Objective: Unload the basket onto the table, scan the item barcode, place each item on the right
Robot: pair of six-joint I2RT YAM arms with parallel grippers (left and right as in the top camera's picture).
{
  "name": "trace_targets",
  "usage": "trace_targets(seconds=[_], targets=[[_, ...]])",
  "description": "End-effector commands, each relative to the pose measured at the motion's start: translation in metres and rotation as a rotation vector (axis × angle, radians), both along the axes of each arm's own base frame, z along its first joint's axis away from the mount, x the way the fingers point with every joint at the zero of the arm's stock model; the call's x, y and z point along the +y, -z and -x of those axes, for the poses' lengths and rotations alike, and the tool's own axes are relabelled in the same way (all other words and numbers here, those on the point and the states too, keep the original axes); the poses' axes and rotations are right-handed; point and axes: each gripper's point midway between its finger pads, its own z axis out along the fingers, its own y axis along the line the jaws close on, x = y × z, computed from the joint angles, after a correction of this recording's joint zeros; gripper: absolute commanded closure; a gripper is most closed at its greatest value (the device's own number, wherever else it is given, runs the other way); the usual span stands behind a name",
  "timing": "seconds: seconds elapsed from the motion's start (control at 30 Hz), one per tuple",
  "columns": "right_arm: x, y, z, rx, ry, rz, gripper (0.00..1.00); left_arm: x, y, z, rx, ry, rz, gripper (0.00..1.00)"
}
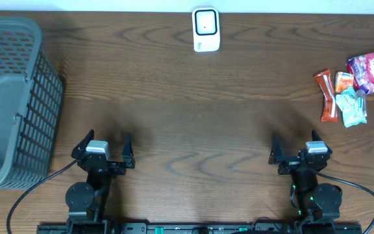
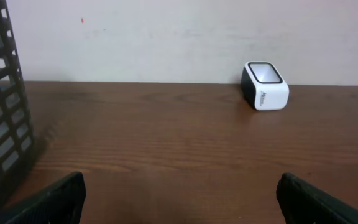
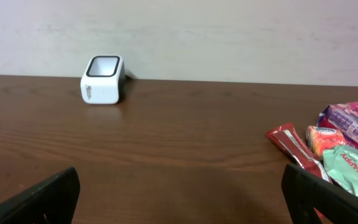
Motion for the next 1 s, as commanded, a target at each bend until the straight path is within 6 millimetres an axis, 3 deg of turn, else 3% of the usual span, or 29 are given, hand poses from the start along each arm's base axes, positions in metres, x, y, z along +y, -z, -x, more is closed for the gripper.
trace_targets(seconds=[0.0,0.97], targets=[[-0.0025,0.0001,0.0002,-0.002,0.011,0.011,0.01,0.0038,0.0155,0.0009,0.054,-0.023,0.028,0.02],[-0.0024,0.0001,0.0002,-0.002,0.011,0.011,0.01,0.0097,0.0169,0.0006,0.056,-0.051,-0.006,0.02]])
